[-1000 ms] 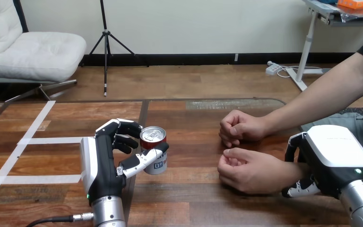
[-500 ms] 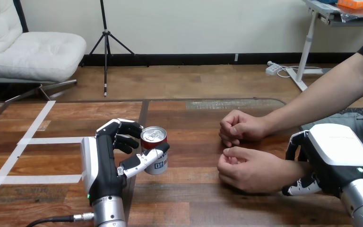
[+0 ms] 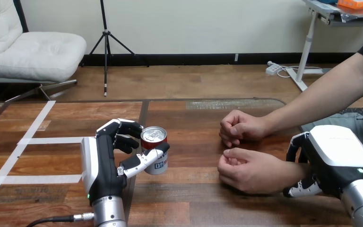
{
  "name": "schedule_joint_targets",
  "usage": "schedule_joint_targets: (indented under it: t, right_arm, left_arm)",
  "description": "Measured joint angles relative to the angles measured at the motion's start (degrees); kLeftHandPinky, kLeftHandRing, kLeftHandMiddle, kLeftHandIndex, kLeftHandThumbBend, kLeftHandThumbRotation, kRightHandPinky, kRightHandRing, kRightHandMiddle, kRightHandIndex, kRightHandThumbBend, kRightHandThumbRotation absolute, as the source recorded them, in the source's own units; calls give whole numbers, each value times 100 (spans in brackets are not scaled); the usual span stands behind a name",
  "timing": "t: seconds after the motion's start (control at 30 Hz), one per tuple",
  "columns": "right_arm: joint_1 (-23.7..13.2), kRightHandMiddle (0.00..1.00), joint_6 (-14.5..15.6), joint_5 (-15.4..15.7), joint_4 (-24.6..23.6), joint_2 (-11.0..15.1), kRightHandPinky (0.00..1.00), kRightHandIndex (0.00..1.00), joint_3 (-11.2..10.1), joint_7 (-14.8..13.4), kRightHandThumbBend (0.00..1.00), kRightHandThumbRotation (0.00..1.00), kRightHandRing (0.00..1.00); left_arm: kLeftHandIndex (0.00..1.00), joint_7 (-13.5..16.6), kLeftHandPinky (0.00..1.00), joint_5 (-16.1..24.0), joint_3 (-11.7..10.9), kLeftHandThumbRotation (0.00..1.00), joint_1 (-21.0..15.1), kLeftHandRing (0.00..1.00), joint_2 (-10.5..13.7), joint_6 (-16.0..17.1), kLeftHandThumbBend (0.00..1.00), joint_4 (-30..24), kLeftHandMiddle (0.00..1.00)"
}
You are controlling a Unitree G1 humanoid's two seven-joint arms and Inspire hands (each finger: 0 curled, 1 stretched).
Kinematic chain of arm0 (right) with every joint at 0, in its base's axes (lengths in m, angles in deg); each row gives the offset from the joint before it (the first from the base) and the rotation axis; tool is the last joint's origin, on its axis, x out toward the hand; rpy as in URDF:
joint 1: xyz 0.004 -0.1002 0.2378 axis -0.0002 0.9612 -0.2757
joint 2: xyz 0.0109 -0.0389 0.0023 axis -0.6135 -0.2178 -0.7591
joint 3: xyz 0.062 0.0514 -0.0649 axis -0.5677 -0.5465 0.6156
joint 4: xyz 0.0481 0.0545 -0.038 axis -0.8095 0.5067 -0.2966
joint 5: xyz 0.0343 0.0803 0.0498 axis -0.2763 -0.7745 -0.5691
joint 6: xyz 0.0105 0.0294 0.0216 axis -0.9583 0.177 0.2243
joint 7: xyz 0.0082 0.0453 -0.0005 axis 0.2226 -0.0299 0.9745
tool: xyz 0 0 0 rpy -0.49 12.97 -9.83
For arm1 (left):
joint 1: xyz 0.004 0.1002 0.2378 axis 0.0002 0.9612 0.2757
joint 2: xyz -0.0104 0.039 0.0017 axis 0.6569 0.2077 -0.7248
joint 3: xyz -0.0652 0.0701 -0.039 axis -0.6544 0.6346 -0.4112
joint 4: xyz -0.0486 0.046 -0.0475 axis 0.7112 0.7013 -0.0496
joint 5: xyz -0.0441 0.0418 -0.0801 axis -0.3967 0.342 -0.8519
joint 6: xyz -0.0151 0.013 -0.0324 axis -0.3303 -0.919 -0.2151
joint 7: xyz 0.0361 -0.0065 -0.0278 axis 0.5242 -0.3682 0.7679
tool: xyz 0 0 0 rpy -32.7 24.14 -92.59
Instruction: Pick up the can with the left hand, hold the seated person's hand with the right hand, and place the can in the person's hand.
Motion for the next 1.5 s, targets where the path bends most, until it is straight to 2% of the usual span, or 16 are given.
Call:
schedule_joint_targets:
  t: [0.47, 0.83, 1.07, 1.5]
  right_arm:
    - [9, 43, 2, -61, -30, 1, 27, 46, -6, 60, 89, 0, 35]
    - [137, 39, -70, -66, -144, 0, 23, 45, -55, -56, 90, 0, 30]
    - [205, 40, -90, -66, -219, 0, 25, 45, -66, -95, 90, 0, 32]
    - [340, 39, -58, -74, -438, -5, 24, 44, -163, -94, 91, 0, 31]
  left_arm:
    - [45, -24, 39, -2, 0, 0, 0, 41, 0, 0, 59, -3, 44]
    - [45, -74, 39, -14, -1, 0, 5, 41, -7, -8, 60, -57, 44]
    - [45, -155, 38, -30, 1, 0, 4, 41, -16, -5, 59, -122, 44]
    - [45, -314, 36, -28, 34, 0, -1, 41, -158, -43, 60, -246, 43]
